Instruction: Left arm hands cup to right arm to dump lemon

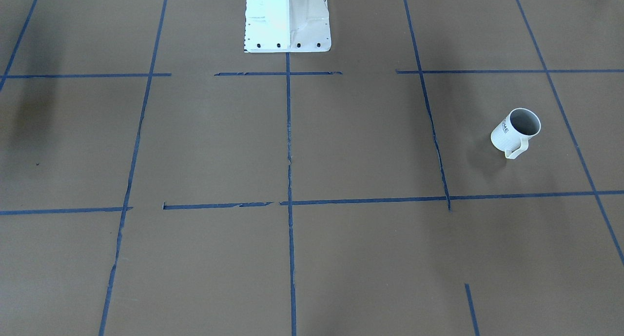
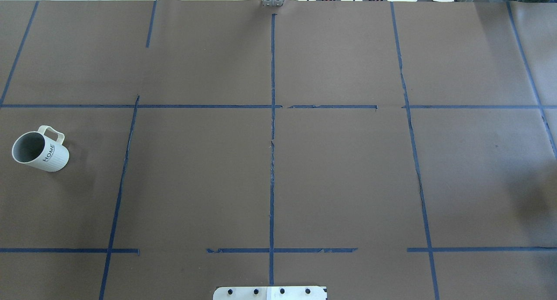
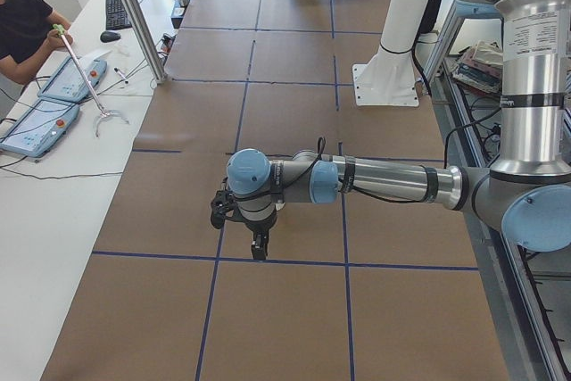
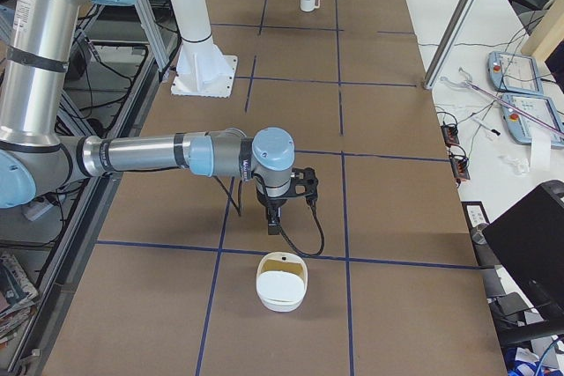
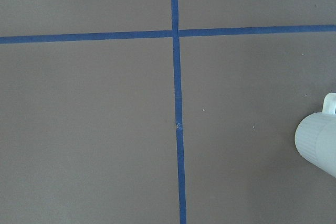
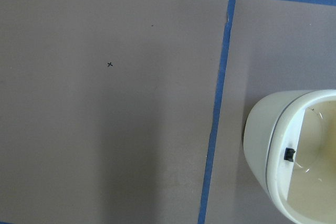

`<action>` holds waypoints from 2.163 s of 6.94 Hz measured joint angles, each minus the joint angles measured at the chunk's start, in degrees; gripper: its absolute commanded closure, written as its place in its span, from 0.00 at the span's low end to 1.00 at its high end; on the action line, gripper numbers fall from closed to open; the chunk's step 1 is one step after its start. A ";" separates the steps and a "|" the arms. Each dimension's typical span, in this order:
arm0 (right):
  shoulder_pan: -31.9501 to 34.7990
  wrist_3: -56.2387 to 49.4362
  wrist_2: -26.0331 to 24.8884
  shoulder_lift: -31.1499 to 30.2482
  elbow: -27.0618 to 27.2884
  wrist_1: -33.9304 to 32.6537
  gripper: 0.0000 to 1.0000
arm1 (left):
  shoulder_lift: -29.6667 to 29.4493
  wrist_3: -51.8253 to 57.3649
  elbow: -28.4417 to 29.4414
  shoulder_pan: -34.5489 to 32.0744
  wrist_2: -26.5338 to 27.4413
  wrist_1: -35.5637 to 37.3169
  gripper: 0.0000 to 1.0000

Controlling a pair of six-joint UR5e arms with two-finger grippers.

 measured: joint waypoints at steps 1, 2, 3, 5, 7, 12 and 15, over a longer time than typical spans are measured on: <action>0.00 0.02 0.09 0.00 0.00 0.00 0.00 | 0.22 -0.06 -0.03 0.00 0.04 -0.02 0.00; 0.00 0.08 0.23 0.00 0.03 0.02 0.00 | 0.61 -0.18 -0.22 -0.04 0.00 -0.11 0.00; 0.00 0.10 0.21 -0.03 0.06 0.06 0.00 | 0.78 -0.23 -0.47 -0.06 0.00 -0.11 0.00; 0.00 0.01 0.05 -0.08 0.12 0.13 0.00 | 1.20 -0.22 -0.91 -0.14 0.48 -0.09 0.00; 0.00 0.00 0.02 -0.09 0.14 0.10 0.00 | 2.32 -0.28 -2.79 -0.10 0.26 -0.45 0.00; -0.03 0.09 0.42 0.09 0.28 0.23 0.00 | 2.56 -3.81 -2.57 4.70 -0.20 -6.38 0.00; -0.54 0.23 0.53 0.39 0.64 0.26 0.00 | 1.99 -25.75 -2.00 17.01 -0.31 -22.69 0.00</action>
